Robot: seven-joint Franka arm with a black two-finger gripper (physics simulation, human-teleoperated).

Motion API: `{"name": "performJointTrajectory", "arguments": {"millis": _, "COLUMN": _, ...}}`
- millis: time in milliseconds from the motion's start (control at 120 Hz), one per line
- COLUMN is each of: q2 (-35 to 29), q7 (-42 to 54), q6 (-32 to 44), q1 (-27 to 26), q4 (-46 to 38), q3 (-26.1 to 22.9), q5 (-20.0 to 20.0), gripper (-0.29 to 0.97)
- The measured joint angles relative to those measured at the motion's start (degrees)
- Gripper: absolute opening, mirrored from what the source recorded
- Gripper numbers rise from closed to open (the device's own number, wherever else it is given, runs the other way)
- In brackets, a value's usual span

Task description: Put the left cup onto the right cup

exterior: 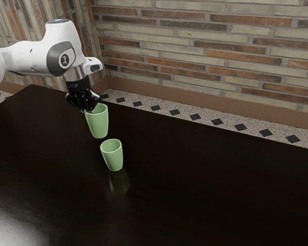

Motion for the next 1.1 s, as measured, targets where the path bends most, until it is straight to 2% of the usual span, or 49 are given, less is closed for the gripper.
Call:
{"name": "performJointTrajectory", "arguments": {"millis": 258, "q2": -3.7, "q7": -4.7, "q6": -2.1, "q1": -2.1, "q4": -3.3, "q3": -0.1, "q5": 0.1, "gripper": -0.10}}
{"name": "performJointTrajectory", "arguments": {"millis": 542, "q2": -5.2, "q7": -9.9, "q6": -2.7, "q1": -2.1, "q4": -5.1, "q3": -1.1, "q5": 0.1, "gripper": -0.10}}
{"name": "performJointTrajectory", "arguments": {"millis": 1100, "q2": -4.4, "q7": -17.7, "q6": 0.1, "q1": -2.0, "q4": -5.6, "q3": -1.7, "q5": -0.1, "gripper": -0.10}}
